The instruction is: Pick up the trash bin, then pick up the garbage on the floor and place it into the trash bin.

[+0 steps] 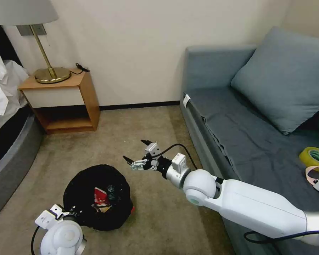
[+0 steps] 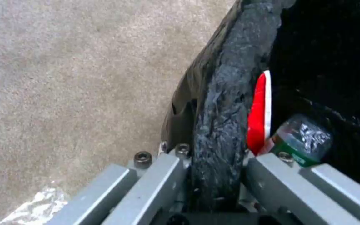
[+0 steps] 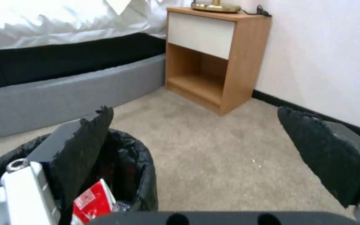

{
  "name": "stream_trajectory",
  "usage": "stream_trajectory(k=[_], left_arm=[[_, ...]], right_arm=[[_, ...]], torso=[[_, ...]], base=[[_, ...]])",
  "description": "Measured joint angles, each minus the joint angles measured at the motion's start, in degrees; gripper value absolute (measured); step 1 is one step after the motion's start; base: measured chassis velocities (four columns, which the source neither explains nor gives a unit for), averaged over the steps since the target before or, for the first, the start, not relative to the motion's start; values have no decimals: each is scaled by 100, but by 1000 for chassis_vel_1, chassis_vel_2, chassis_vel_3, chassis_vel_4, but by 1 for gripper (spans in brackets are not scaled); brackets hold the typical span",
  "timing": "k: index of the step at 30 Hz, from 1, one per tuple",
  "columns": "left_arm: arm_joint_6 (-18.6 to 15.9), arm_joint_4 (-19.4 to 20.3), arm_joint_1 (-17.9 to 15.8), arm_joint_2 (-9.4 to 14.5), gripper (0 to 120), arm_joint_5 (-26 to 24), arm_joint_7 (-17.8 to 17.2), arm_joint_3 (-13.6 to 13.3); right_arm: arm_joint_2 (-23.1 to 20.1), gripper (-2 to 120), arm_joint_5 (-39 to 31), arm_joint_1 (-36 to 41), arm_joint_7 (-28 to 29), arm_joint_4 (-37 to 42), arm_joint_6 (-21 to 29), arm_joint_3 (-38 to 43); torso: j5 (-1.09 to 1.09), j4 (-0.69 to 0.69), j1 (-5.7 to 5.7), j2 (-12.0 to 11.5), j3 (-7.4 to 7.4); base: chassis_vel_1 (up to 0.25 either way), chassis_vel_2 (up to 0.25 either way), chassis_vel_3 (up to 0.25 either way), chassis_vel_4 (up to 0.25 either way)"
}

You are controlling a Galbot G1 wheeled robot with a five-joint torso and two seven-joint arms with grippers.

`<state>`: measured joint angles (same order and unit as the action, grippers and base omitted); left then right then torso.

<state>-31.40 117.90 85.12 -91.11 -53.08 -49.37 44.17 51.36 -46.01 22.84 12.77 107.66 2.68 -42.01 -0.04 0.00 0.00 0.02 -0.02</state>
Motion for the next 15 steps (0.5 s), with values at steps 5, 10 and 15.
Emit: stream_trajectory(k=[5, 10, 15], left_arm=[[129, 2, 23, -3, 19, 202, 162, -20], [239, 67, 88, -22, 39, 593, 458, -76], [293, 218, 184, -31, 55, 1065, 757, -109]], right_arm=[[-26, 100, 25, 41, -8, -11, -13, 34], [-31, 100, 39, 66, -17, -18, -21, 65], [-29, 100, 45, 99, -21, -18, -23, 91]], torso=[[7, 0, 0, 0, 1], [11, -1, 0, -2, 2], [7, -1, -1, -2, 2]], base=[[0, 0, 0, 0], [0, 0, 0, 0], [0, 0, 0, 0]])
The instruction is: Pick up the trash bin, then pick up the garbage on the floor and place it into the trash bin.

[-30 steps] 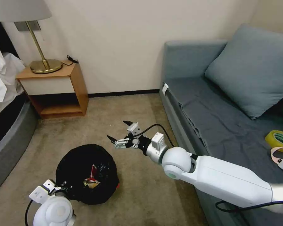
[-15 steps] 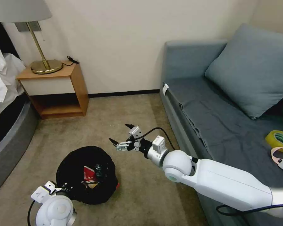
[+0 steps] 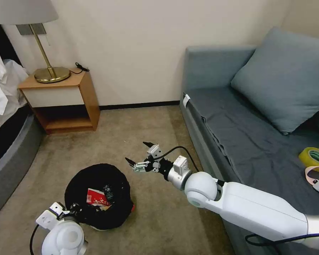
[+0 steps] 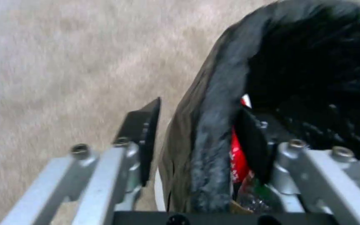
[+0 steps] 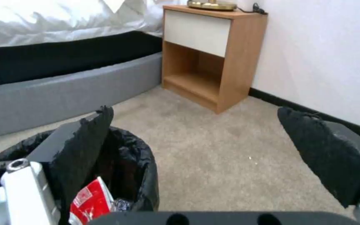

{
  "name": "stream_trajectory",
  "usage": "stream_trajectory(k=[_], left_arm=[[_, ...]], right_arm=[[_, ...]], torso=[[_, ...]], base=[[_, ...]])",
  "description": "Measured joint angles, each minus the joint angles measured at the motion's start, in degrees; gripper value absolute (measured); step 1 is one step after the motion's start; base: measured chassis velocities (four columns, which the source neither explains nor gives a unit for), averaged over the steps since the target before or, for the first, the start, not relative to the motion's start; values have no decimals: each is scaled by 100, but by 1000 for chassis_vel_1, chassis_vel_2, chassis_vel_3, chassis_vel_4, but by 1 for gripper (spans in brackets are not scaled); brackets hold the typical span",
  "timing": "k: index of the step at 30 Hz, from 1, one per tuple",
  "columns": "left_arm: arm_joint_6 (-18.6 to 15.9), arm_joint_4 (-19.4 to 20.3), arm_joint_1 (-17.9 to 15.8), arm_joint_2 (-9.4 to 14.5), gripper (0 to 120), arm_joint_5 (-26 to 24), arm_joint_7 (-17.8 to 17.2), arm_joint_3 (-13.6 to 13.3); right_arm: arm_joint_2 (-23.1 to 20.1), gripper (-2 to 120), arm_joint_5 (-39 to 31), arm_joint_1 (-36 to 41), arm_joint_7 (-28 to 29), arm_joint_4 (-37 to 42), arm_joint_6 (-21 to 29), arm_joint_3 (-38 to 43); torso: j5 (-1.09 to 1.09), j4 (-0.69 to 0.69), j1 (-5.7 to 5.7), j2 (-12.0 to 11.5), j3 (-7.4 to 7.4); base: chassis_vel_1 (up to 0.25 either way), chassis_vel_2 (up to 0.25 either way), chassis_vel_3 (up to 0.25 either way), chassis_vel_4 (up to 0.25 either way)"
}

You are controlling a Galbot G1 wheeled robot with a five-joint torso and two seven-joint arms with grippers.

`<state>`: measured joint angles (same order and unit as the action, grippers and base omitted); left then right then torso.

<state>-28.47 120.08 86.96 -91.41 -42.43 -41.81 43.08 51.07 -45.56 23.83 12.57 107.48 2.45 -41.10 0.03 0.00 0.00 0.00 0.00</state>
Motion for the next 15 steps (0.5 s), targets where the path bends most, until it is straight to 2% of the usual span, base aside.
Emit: stream_trajectory(k=[3, 4, 5, 9, 10, 13, 14, 15], left_arm=[[132, 116, 106, -6, 70, 434, 413, -23], [233, 135, 140, -6, 73, 618, 588, -32], [233, 135, 140, -6, 73, 618, 588, -32], [836, 292, 383, 1, 91, 1496, 1790, -14], [836, 292, 383, 1, 91, 1496, 1790, -14], [1304, 430, 512, 73, 99, 1976, 2623, 30], [1390, 443, 529, 93, 100, 2065, 2791, 51], [1390, 443, 529, 93, 100, 2065, 2791, 51]], right_arm=[[-3, 100, 5, 53, -1, 0, 0, 66], [-5, 100, 5, 84, -1, 3, 0, 105], [-5, 100, 5, 84, -1, 3, 0, 105], [-13, 100, -39, 238, 28, 59, 3, 366], [-13, 100, -39, 238, 28, 59, 3, 366], [8, 100, -52, 475, 143, 138, 39, 750], [12, 100, -53, 523, 162, 157, 49, 836], [12, 100, -53, 523, 162, 157, 49, 836]], torso=[[-2, 0, 0, 0, 0], [-2, 0, 0, 0, 0], [-2, 0, 0, 0, 0], [-3, 0, 0, 0, 0], [-3, 0, 0, 0, 0], [-4, 0, 0, 0, 0], [-4, 1, 0, 0, 0], [-4, 1, 0, 0, 0]], base=[[0, 0, 0, 0], [0, 0, 0, 0], [0, 0, 0, 0], [0, 0, 0, 0], [0, 0, 0, 0], [0, 0, 0, 0], [0, 0, 0, 0], [0, 0, 0, 0]])
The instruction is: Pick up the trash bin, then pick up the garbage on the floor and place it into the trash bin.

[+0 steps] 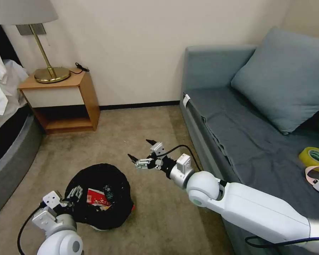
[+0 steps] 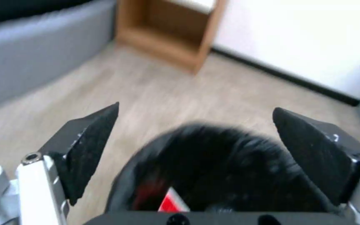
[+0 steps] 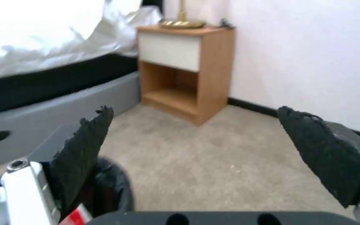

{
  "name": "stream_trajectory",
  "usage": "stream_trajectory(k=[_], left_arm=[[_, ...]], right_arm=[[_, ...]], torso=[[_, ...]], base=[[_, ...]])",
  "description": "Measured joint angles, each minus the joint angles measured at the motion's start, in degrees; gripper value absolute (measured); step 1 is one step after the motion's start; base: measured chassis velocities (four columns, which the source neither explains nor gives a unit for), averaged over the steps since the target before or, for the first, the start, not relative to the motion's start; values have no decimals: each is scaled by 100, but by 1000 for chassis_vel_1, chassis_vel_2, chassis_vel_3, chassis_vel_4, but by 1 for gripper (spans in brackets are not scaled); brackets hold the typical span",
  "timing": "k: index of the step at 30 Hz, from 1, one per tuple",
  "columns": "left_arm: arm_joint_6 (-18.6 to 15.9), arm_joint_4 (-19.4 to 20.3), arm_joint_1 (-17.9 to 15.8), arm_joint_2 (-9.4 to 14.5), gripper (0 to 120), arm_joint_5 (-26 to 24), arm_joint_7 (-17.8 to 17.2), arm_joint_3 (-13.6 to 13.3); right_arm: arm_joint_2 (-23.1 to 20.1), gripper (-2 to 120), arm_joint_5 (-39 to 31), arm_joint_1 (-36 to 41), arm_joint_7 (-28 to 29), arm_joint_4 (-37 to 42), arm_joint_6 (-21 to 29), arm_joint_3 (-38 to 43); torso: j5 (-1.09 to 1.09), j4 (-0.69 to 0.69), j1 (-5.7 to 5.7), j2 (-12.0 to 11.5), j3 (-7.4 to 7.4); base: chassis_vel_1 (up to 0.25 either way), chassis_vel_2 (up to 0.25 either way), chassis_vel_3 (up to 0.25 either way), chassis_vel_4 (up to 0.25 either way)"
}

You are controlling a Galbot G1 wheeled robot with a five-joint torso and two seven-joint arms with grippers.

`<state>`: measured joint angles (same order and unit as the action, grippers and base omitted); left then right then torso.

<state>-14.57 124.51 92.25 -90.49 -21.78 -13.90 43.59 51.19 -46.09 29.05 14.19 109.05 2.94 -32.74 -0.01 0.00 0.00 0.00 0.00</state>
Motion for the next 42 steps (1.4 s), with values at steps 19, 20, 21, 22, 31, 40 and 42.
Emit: stream_trajectory(k=[19, 20, 21, 22, 31, 40, 42], left_arm=[[1064, 411, 456, 653, 99, 906, 1706, -24], [1105, 440, 488, 678, 99, 922, 1731, -40], [1105, 440, 488, 678, 99, 922, 1731, -40], [1138, 477, 524, 706, 99, 948, 1749, -50], [1218, 637, 611, 845, 98, 1105, 1814, -240], [1359, 691, 620, 777, 98, 1542, 1782, -574], [1374, 691, 617, 761, 98, 1611, 1741, -656]], right_arm=[[144, 100, 951, 2969, 1052, 1427, 392, 3495], [201, 100, 1062, 3164, 1053, 1514, 369, 3707], [201, 100, 1062, 3164, 1053, 1514, 369, 3707], [263, 100, 1185, 3354, 1048, 1592, 343, 3917], [1240, 100, 2273, 4646, 788, 2083, 48, 5053], [2433, 100, 3999, 5590, 126, 2405, -271, 5520], [2546, 100, 4116, 5643, 68, 2399, -331, 5541]], torso=[[2, 0, 0, 0, 0], [2, 0, 0, 0, -1], [2, 0, 0, 0, -1], [1, -1, 0, 0, -1], [1, 0, 0, 0, -1], [2, -1, 0, 0, -1], [2, 0, 0, 0, -1]], base=[[0, 0, 0, 0], [0, 0, 0, 0], [0, 0, 0, 0], [0, 0, 0, 0], [0, 0, 0, 0], [0, 0, 0, 0], [0, 0, 0, 0]])
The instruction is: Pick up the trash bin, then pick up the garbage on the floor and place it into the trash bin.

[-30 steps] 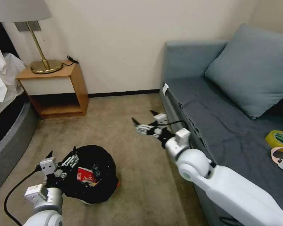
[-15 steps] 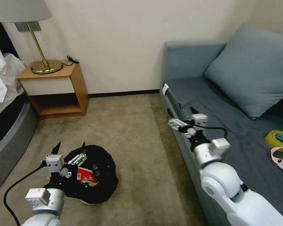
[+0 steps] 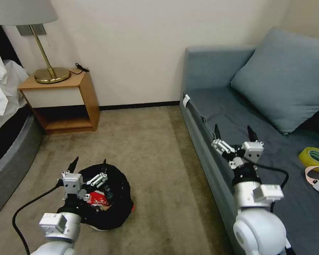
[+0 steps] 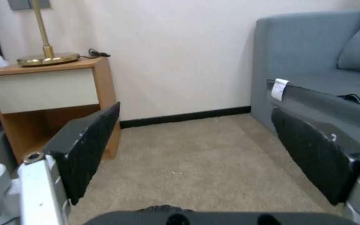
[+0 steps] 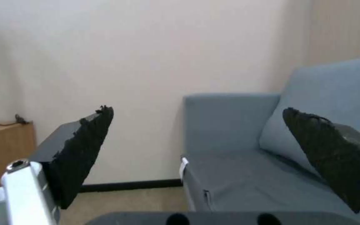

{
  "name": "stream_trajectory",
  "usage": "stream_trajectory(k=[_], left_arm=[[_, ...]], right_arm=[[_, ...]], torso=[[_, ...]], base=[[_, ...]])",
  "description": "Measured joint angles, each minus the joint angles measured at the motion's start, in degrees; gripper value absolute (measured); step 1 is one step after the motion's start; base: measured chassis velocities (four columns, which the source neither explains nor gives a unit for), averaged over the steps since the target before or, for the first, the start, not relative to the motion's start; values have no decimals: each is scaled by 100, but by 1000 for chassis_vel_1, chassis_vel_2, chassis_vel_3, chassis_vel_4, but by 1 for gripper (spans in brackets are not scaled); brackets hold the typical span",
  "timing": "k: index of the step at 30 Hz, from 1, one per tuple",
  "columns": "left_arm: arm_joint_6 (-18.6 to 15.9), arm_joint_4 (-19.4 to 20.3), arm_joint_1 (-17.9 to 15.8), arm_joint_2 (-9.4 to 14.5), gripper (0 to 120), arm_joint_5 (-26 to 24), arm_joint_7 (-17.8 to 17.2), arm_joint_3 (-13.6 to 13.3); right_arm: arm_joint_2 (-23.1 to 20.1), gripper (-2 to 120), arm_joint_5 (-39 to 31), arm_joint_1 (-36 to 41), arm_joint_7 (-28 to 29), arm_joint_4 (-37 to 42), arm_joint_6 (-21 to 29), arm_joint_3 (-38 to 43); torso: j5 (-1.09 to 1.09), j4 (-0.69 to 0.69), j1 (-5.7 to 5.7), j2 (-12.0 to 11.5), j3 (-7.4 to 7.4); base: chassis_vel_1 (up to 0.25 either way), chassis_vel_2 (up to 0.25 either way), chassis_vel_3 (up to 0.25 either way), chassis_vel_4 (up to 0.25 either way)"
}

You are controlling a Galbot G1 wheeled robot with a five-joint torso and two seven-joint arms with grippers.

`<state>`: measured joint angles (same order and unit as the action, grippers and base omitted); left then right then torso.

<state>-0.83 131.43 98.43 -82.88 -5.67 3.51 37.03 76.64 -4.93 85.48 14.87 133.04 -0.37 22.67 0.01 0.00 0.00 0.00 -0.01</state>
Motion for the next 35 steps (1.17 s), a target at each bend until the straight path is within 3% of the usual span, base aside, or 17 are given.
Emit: stream_trajectory(k=[35], left_arm=[[-167, 109, -96, -78, 98, 67, -308, -48]], right_arm=[[87, 100, 108, 101, 3, -213, -115, -37]], torso=[[0, 0, 0, 0, 1]], base=[[0, 0, 0, 0]])
